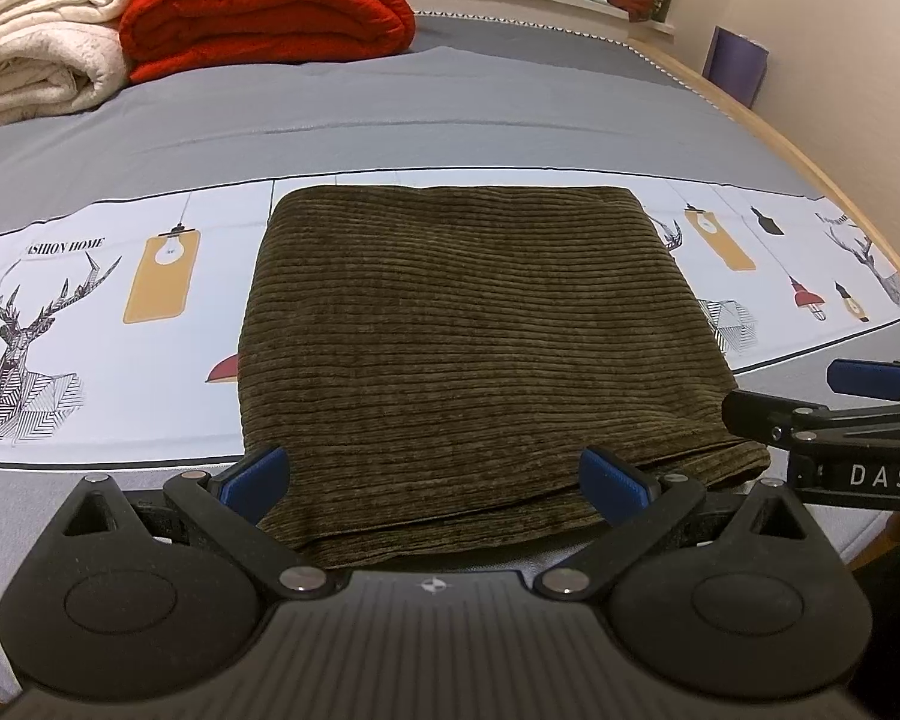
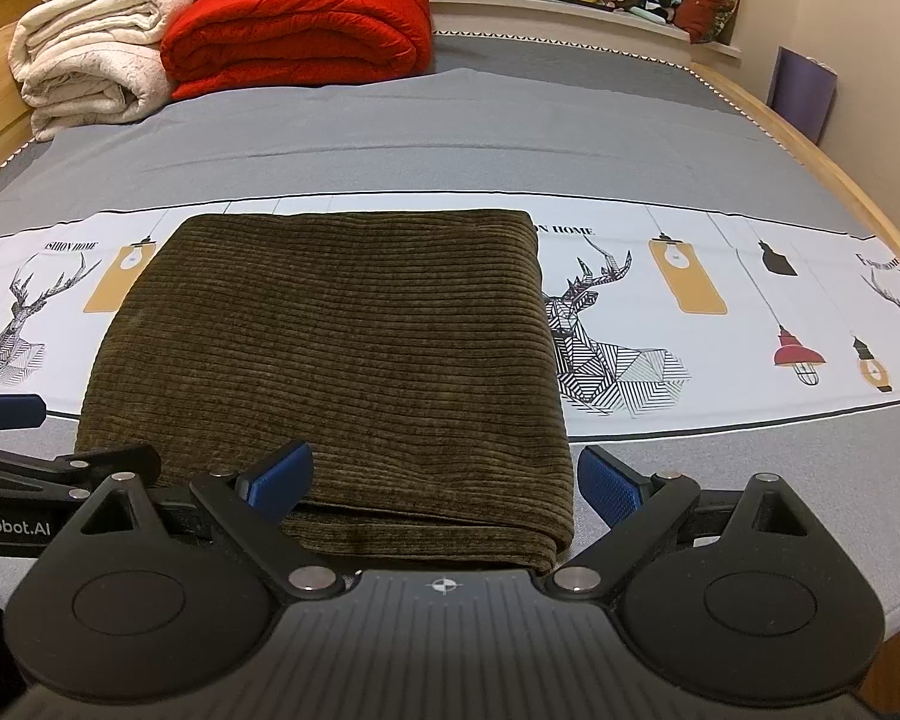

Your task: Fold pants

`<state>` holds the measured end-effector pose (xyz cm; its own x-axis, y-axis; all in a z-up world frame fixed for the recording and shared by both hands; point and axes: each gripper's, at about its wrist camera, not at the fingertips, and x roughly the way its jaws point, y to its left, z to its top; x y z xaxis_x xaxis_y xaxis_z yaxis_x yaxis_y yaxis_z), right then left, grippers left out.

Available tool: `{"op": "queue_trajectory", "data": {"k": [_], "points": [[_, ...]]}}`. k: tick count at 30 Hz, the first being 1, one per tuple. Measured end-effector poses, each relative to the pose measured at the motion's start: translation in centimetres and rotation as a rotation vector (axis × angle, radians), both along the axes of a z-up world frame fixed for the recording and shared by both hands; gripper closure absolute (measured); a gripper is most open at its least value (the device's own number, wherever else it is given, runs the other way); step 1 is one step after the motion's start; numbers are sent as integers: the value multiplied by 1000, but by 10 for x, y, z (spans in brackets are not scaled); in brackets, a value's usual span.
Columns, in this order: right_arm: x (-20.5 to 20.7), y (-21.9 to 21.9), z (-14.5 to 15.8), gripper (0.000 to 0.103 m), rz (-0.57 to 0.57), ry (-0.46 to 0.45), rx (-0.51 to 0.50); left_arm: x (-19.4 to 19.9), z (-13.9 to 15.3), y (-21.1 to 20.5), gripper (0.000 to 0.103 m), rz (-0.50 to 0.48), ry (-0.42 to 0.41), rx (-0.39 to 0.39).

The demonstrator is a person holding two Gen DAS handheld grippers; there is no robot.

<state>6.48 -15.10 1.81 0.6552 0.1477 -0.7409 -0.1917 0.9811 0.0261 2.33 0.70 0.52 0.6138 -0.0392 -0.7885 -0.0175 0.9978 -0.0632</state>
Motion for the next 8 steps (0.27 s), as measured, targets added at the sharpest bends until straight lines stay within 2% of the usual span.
{"op": "queue_trajectory", "data": {"k": [8], "points": [[-1, 0, -1, 8, 6, 0, -3, -2, 1, -1, 0, -18, -12, -2]]}}
